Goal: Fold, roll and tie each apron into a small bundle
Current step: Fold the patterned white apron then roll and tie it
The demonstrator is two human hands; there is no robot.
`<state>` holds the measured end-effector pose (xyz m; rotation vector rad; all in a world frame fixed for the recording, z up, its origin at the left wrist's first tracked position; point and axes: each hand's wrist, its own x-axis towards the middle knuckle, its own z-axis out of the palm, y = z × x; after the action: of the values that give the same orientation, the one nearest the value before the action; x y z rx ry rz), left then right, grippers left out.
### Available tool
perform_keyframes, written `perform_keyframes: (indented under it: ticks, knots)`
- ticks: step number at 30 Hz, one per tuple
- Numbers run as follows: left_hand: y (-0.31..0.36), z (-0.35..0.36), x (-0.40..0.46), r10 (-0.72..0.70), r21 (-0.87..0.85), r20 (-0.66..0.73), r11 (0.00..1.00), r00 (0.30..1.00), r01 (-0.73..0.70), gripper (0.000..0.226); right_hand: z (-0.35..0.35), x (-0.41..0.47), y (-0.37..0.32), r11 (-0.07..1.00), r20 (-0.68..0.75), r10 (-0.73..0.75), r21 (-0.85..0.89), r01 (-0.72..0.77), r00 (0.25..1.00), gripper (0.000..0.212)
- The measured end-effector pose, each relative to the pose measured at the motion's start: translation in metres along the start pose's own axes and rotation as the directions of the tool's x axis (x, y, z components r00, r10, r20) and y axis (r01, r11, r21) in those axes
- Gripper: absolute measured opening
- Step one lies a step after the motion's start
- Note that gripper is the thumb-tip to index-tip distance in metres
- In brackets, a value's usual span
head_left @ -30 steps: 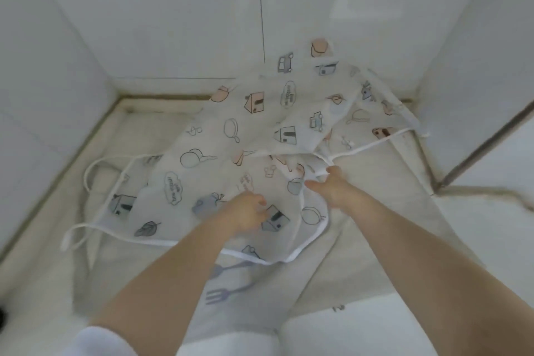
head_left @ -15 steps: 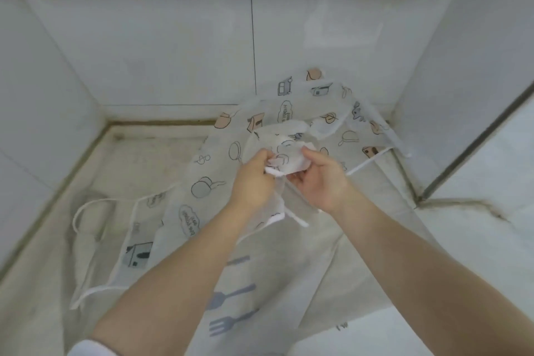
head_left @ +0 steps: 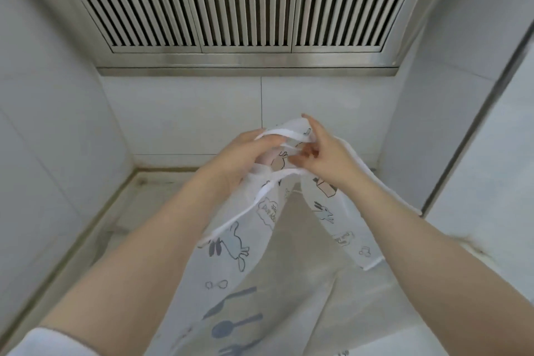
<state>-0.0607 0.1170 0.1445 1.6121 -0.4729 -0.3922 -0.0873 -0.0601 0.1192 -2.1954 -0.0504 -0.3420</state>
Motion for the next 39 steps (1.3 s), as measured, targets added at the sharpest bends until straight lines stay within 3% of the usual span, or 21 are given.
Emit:
perform_keyframes:
  ticks: [3, 5, 7, 9, 11, 14, 17, 20, 22, 26, 29, 32, 34, 36, 37, 39]
  knots:
    - [0.011, 0.003, -0.013, 0.036, -0.024, 0.02, 0.999, 0.999, -0.036, 0.016, 0.02, -0.004, -0.006, 0.975, -0.186, -0.122, -0.204, 0.084, 0.975, 0.05]
    - [0.016, 0.003, -0.018, 0.004, -0.107, 0.03, 0.994, 1.0, -0.001, 0.039, 0.024, -0.002, -0.008, 0.975, -0.391, -0.197, -0.178, 0.136, 0.899, 0.027]
    - [0.019, 0.001, -0.021, -0.068, -0.211, -0.005, 0.975, 0.998, 0.065, 0.036, 0.018, 0.002, -0.012, 0.996, -0.515, -0.085, -0.025, 0.084, 0.853, 0.015]
    - [0.025, -0.001, -0.027, -0.126, -0.276, -0.015, 0.954, 0.992, 0.117, 0.023, 0.008, 0.003, -0.012, 0.998, -0.532, 0.053, 0.053, -0.029, 0.845, 0.014]
    - [0.022, -0.005, -0.029, -0.166, -0.262, 0.001, 0.952, 0.986, 0.16, 0.025, 0.002, -0.001, -0.007, 0.999, -0.522, 0.01, -0.028, -0.029, 0.853, 0.017]
    - [0.016, -0.021, -0.031, -0.225, -0.266, -0.021, 0.94, 0.974, 0.211, 0.039, -0.008, -0.013, -0.001, 0.967, -0.426, -0.209, -0.224, 0.12, 0.88, 0.026]
    - [0.008, -0.046, -0.034, -0.288, -0.242, -0.002, 0.929, 0.958, 0.279, 0.028, -0.023, -0.02, 0.006, 0.904, -0.289, -0.323, -0.376, 0.203, 0.901, 0.045]
    - [0.002, -0.067, -0.039, -0.388, 0.109, -0.027, 0.915, 0.921, 0.389, 0.034, -0.036, -0.022, 0.005, 0.835, -0.118, -0.297, -0.514, 0.197, 0.948, 0.041]
    - [0.001, -0.077, -0.04, -0.438, 0.379, -0.075, 0.819, 0.896, 0.432, 0.045, -0.039, -0.023, -0.005, 0.867, 0.001, -0.185, -0.471, 0.164, 0.983, 0.038]
    - [0.009, -0.088, -0.034, -0.219, 0.675, -0.314, 0.632, 0.924, 0.379, 0.041, -0.045, -0.018, -0.037, 0.843, 0.188, -0.083, -0.51, 0.17, 0.979, 0.036]
    - [0.026, -0.095, -0.029, -0.078, 0.799, -0.315, 0.516, 0.946, 0.309, 0.038, -0.062, -0.009, -0.062, 0.76, 0.306, 0.007, -0.62, 0.194, 0.952, 0.026]
    - [0.032, -0.099, -0.013, -0.099, 0.871, -0.362, 0.317, 0.927, 0.375, 0.019, -0.074, 0.008, -0.077, 0.585, 0.329, 0.059, -0.776, 0.235, 0.942, 0.023]
    - [0.032, -0.089, -0.004, 0.058, 0.877, -0.472, 0.131, 0.88, 0.462, 0.006, -0.07, 0.023, -0.077, 0.4, 0.22, -0.028, -0.892, 0.213, 0.975, 0.016]
    - [0.022, -0.077, 0.005, 0.306, 0.862, -0.489, 0.031, 0.816, 0.505, 0.031, -0.056, 0.037, -0.063, 0.187, 0.088, -0.229, -0.973, 0.132, 0.97, 0.01]
    - [0.016, -0.07, 0.009, 0.431, 0.869, -0.469, 0.07, 0.771, 0.49, 0.049, -0.049, 0.042, -0.056, 0.138, 0.044, -0.302, -0.986, 0.089, 0.952, 0.01]
    - [-0.002, -0.055, 0.013, 0.685, 0.933, -0.337, 0.149, 0.646, 0.329, 0.075, -0.039, 0.046, -0.047, 0.127, -0.015, -0.418, -0.991, 0.042, 0.909, 0.019]
